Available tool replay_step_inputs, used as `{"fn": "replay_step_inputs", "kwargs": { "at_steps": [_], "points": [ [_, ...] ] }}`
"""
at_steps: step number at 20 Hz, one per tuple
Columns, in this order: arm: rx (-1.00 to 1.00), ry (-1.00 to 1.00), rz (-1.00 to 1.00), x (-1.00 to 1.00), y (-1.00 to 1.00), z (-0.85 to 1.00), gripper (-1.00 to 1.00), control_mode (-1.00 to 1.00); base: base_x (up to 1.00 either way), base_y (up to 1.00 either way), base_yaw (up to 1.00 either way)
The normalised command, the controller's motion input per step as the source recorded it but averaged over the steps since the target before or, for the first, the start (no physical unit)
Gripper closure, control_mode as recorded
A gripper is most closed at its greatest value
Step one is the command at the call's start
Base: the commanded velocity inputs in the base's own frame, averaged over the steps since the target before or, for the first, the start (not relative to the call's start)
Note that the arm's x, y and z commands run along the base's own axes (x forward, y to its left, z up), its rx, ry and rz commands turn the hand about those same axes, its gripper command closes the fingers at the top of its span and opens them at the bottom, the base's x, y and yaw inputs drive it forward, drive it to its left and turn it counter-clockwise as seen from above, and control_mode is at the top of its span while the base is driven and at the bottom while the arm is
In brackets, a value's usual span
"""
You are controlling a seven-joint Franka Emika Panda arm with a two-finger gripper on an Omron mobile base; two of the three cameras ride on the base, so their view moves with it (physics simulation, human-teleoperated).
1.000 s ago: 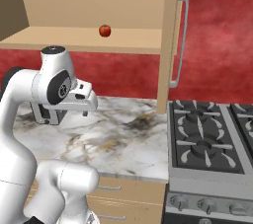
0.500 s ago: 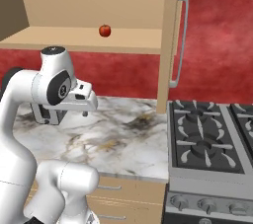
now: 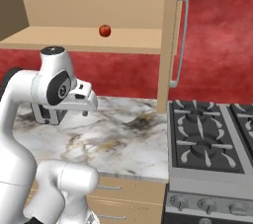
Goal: Pick the apples from the cabinet and place them in one bowl. Pick the pear from the sink and place it in the other bowl.
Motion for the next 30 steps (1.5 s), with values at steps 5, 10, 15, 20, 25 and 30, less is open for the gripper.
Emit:
{"fn": "replay_step_inputs", "kwargs": {
  "at_steps": [5, 10, 15, 20, 25, 30],
  "points": [
    [-0.06, -0.15, 0.00, 0.00, 0.00, 0.14, -1.00, -1.00, 0.00, 0.00, 0.00],
    [-0.07, -0.08, -0.03, -0.09, -0.01, 0.34, -1.00, -1.00, 0.00, 0.00, 0.00],
    [0.03, -0.11, -0.07, 0.00, -0.17, 0.81, -1.00, -1.00, 0.00, 0.00, 0.00],
    [0.20, -0.16, -0.04, 0.00, -0.14, 0.89, -1.00, -1.00, 0.00, 0.00, 0.00],
    [0.15, -0.31, 0.00, 0.00, -0.08, 0.68, -1.00, -1.00, 0.00, 0.00, 0.00],
    [0.00, -0.41, 0.00, 0.00, 0.00, 0.35, -1.00, -1.00, 0.00, 0.00, 0.00]
  ]
}}
